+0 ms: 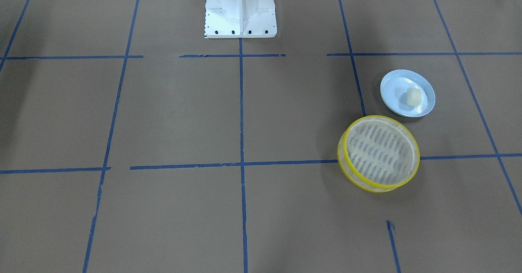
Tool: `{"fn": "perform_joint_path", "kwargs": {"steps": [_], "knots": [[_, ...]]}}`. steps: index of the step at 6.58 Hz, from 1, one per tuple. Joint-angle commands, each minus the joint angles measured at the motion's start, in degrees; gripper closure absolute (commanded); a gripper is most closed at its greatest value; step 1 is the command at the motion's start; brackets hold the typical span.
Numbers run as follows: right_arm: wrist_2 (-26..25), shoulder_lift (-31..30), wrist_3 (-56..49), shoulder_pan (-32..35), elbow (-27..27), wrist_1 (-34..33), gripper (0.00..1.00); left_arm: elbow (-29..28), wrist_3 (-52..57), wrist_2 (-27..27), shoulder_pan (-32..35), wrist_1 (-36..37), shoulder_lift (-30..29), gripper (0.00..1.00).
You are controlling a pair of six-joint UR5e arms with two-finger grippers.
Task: Place bun in steamer
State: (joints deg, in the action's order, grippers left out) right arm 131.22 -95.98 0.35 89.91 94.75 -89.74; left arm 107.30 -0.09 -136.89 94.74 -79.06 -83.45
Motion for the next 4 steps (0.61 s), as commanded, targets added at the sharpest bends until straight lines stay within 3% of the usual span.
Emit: {"fn": "perform_joint_path", "kwargs": {"steps": [1,2,4], "knots": [[0.0,0.0,0.0,0.0,0.0,0.0,0.00,2.0,0.0,0.3,-1.4,6.7,-7.2,0.00],[0.0,0.0,0.0,0.0,0.0,0.0,0.00,2.0,-0.1,1.6,-4.8,12.2,-9.0,0.00],[0.0,0.0,0.0,0.0,0.0,0.0,0.00,2.1,0.0,0.9,-4.8,9.8,-8.9,0.00]]}}
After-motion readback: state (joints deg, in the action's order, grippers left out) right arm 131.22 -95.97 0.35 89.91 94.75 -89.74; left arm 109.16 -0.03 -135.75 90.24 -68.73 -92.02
